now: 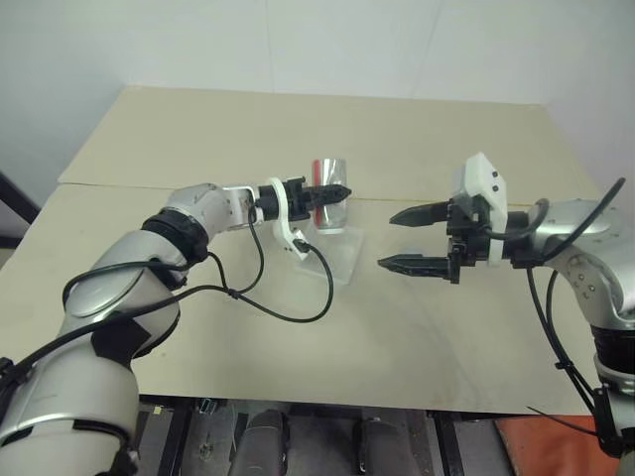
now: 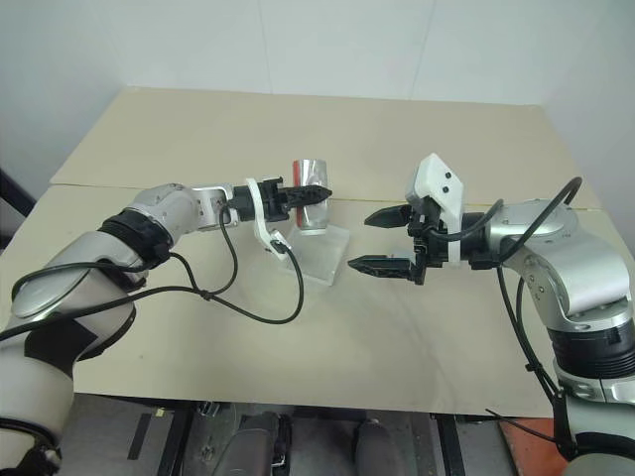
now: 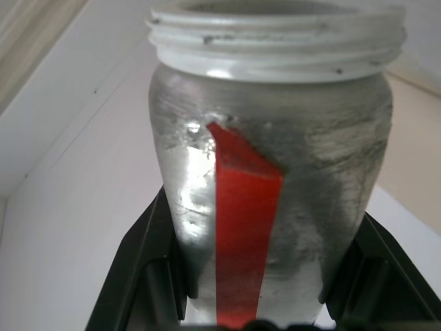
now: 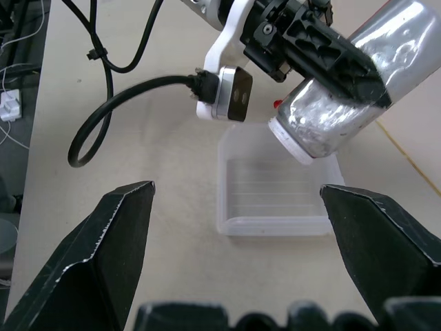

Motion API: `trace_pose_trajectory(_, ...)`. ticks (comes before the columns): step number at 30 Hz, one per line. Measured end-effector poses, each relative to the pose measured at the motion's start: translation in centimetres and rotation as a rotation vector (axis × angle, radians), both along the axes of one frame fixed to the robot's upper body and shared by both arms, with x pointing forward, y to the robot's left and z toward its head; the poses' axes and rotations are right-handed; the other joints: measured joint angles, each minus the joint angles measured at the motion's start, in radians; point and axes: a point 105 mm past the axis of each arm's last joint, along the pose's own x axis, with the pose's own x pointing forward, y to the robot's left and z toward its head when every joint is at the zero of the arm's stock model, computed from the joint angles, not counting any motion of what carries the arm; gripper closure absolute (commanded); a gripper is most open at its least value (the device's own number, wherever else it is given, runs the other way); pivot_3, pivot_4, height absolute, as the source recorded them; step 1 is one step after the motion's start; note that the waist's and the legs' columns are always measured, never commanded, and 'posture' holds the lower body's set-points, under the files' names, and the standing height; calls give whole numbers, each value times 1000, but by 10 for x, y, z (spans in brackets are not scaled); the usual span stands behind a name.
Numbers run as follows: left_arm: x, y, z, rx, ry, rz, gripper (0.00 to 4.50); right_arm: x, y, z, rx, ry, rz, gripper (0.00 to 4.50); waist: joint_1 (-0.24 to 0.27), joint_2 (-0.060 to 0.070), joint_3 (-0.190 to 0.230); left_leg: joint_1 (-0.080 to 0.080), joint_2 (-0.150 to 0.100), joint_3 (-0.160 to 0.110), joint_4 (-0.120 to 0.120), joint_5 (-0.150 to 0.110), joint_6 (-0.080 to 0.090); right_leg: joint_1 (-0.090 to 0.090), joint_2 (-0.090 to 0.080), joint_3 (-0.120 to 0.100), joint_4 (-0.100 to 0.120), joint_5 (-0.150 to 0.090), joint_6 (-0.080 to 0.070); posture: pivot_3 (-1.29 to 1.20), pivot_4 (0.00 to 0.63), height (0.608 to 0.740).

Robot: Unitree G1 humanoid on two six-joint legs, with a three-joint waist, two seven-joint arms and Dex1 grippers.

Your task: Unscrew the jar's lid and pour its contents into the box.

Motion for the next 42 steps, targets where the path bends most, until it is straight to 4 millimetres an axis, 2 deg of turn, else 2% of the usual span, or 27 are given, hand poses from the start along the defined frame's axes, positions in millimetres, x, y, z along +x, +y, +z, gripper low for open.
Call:
trace_pose_trajectory(4,6,16,14,-291,241,105,2454,1,1,0,7,2,-2,36,-3,0,0,1,0,1,0,1,-1,0,0,0,1,0,0,0,150,740)
trace_pose_trajectory(9,18,39,9,-693,693,258,2454,2,0,-1,13,12,-13,36,-5,0,0,1,1,1,2,1,-2,1,-1,-2,2,0,0,0,150,740)
trace_pose_trajectory(12,24,56,-4,-1104,1222,325,2454,1,0,-1,22,22,-12,36,-10,2,-1,1,2,0,4,1,-2,1,-1,-4,4,0,0,0,150,740)
trace_pose_trajectory(16,3,68,-21,-1421,1919,239,2454,2,-3,0,28,30,-35,36,-34,2,-1,1,2,-7,5,1,-1,1,0,-3,5,0,0,0,150,740)
trace_pose_trajectory(18,-7,70,-20,-1506,2102,192,2454,2,-5,1,34,28,-45,36,-42,2,-1,3,1,-9,5,0,1,3,0,-3,6,0,0,0,150,740)
trace_pose_trajectory(21,-15,67,-25,-1586,2215,196,2454,1,-5,3,41,35,-42,36,-44,2,-1,6,1,-9,6,-2,4,6,-1,-2,7,0,0,0,150,740)
trace_pose_trajectory(23,-16,66,-31,-1590,2157,243,2454,0,-5,2,41,41,-41,36,-43,2,-1,6,0,-9,8,-3,5,6,-1,-2,7,0,0,0,150,740)
trace_pose_trajectory(25,-13,65,-28,-1464,1904,336,2454,0,-6,2,35,42,-45,36,-39,2,-1,7,0,-8,8,-2,4,7,-1,-2,8,0,0,0,150,740)
trace_pose_trajectory(27,-11,63,-21,-1247,1603,394,2454,0,-7,3,32,43,-47,36,-34,2,-1,7,-1,-4,8,-2,4,7,-1,-2,6,0,-1,0,150,740)
trace_pose_trajectory(33,-4,40,34,-609,868,317,2454,2,-6,7,35,31,-41,36,-19,1,-1,7,0,-3,8,1,5,6,1,-2,7,3,-3,0,150,740)
trace_pose_trajectory(35,-5,33,45,-488,744,270,2454,2,-5,7,37,32,-41,36,-20,2,-1,7,0,-2,8,0,6,6,1,-2,7,3,-2,0,150,740)
trace_pose_trajectory(37,-7,24,45,-349,624,243,2454,2,-5,7,39,31,-41,36,-20,2,-1,7,0,-2,8,0,6,5,1,-2,7,3,-2,0,150,740)
trace_pose_trajectory(38,-7,21,40,-226,536,242,2454,2,-4,7,43,31,-38,36,-20,1,-1,6,0,-2,7,0,6,4,1,-2,7,3,-2,0,150,740)
trace_pose_trajectory(42,-1,19,26,19,366,257,2454,2,-3,7,49,30,-35,36,-20,2,-1,5,0,-1,7,0,6,3,1,-2,8,3,-2,0,150,740)
